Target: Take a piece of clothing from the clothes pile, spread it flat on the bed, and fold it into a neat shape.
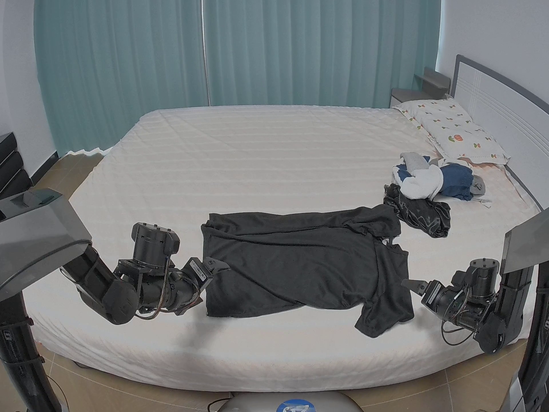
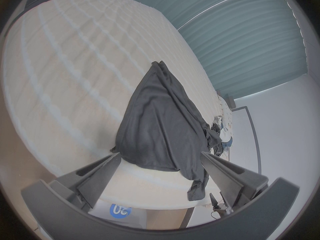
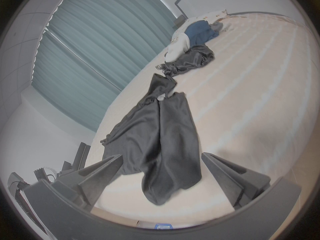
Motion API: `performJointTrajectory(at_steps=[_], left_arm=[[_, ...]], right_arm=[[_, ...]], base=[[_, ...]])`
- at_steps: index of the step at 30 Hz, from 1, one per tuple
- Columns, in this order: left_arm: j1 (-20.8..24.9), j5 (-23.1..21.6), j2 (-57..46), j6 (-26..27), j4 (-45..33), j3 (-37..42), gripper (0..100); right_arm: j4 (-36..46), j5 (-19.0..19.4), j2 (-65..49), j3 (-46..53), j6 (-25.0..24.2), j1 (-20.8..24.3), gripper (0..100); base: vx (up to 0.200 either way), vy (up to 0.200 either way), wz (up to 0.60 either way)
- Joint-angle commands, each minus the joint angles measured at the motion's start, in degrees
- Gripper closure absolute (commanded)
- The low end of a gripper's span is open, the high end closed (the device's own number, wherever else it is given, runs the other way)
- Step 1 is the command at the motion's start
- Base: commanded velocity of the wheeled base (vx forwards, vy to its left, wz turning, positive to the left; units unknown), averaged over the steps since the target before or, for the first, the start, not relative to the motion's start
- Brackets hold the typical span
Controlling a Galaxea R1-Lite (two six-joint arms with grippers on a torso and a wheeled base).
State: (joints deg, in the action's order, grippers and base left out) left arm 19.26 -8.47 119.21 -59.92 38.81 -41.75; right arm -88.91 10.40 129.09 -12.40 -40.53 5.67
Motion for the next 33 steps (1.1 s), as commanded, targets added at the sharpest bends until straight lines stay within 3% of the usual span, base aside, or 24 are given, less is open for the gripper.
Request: performJointTrajectory(at_steps=[1, 5, 11, 19, 33], left_arm=[[1.13, 0.91, 3.04, -0.02, 1.53, 0.18, 0], [2.18, 5.48, 5.77, 0.15, 1.35, -1.49, 0], [2.18, 7.59, 10.60, 0.68, -0.41, -6.76, 0], [3.94, 13.83, 13.59, 7.18, -2.25, -8.26, 0], [5.79, 15.50, 15.35, 7.97, -3.75, -11.25, 0]], right_arm=[[-0.65, 0.32, 1.78, 1.32, -0.42, 0.66, 0], [-0.65, 0.32, 1.78, 1.24, -0.60, 0.66, 0], [-0.65, 0.32, 2.05, 1.41, -0.69, 0.84, 0], [-0.65, 0.24, 1.26, 0.44, -0.51, 0.57, 0], [-0.65, 0.24, 2.05, -0.08, -0.42, 1.19, 0]], base=[[0.000, 0.000, 0.00], [0.000, 0.000, 0.00], [0.000, 0.000, 0.00], [0.000, 0.000, 0.00], [0.000, 0.000, 0.00]])
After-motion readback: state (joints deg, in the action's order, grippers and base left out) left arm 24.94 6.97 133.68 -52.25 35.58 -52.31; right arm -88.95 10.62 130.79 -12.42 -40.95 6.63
